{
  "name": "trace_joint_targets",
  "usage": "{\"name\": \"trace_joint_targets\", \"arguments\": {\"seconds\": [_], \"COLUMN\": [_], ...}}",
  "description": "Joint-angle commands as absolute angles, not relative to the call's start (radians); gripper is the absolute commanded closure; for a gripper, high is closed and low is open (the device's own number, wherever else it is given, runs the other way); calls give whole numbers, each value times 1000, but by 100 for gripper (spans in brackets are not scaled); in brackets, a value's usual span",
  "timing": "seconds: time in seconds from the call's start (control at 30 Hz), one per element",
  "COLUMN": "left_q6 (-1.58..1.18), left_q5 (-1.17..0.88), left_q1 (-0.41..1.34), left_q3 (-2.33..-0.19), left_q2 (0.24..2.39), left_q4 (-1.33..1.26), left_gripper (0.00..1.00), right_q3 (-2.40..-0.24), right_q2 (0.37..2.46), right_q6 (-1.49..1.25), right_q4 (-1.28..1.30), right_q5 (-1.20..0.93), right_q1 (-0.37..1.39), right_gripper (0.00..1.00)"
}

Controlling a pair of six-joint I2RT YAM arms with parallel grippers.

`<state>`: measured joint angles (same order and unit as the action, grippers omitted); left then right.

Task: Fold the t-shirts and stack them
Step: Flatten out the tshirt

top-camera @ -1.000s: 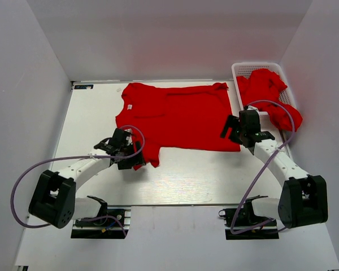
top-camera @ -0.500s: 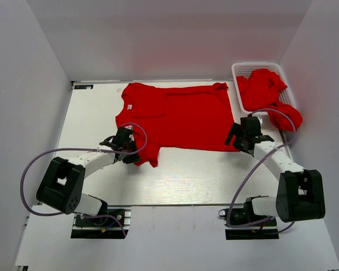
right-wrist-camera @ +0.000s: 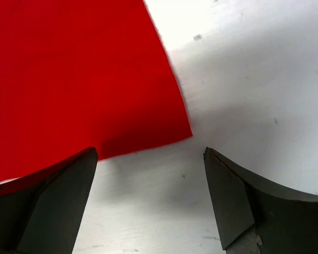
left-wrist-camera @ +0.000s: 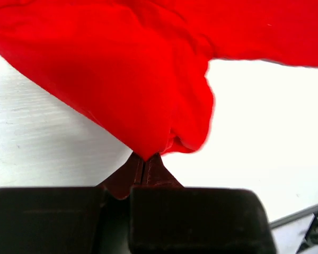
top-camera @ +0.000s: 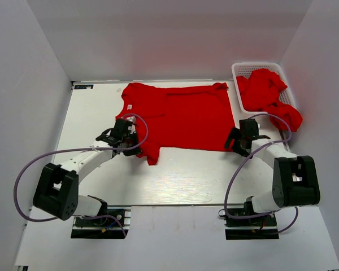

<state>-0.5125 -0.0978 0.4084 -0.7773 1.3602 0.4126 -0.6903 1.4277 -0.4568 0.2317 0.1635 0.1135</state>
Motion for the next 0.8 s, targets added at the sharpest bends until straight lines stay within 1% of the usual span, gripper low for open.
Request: {"name": "trace_joint_targets", "arguments": {"seconds": [0.0, 0.03, 0.17, 0.2, 0.27, 0.3, 0.33, 0.37, 0.53, 0.57, 0.63, 0.67, 0.77], "left_q6": [-477, -477, -477, -468, -468, -459, -459, -447, -399, -399, -390, -381, -365], "left_q5": [-153, -164, -183, -193, -202, -202, -202, -202, -212, -198, -158, -115, -9], "left_q1": [411, 411, 411, 411, 411, 411, 411, 411, 402, 402, 402, 390, 390], "left_q3": [-819, -831, -864, -873, -897, -923, -939, -957, -1094, -1115, -1195, -1251, -1349], "left_q2": [1302, 1289, 1259, 1247, 1235, 1235, 1226, 1226, 1194, 1193, 1174, 1173, 1155], "left_q4": [480, 495, 505, 505, 505, 505, 505, 518, 540, 540, 552, 552, 549], "left_gripper": [100, 100, 100, 100, 100, 100, 100, 100, 100, 100, 100, 100, 100], "right_q3": [-689, -689, -680, -681, -690, -696, -699, -712, -739, -750, -776, -820, -895], "right_q2": [1465, 1477, 1493, 1499, 1502, 1493, 1480, 1470, 1277, 1196, 1146, 1091, 1027], "right_q6": [-479, -482, -479, -479, -480, -474, -462, -454, -373, -364, -336, -327, -281], "right_q4": [186, 183, 131, 121, 97, 97, 97, 95, 43, 37, 12, 11, 12], "right_q5": [137, 127, 117, 121, 127, 121, 123, 108, 103, 109, 117, 121, 135], "right_q1": [112, 110, 109, 110, 109, 109, 112, 112, 117, 118, 112, 112, 112], "right_gripper": [15, 17, 33, 51, 74, 96, 100, 100, 100, 100, 100, 100, 100]}}
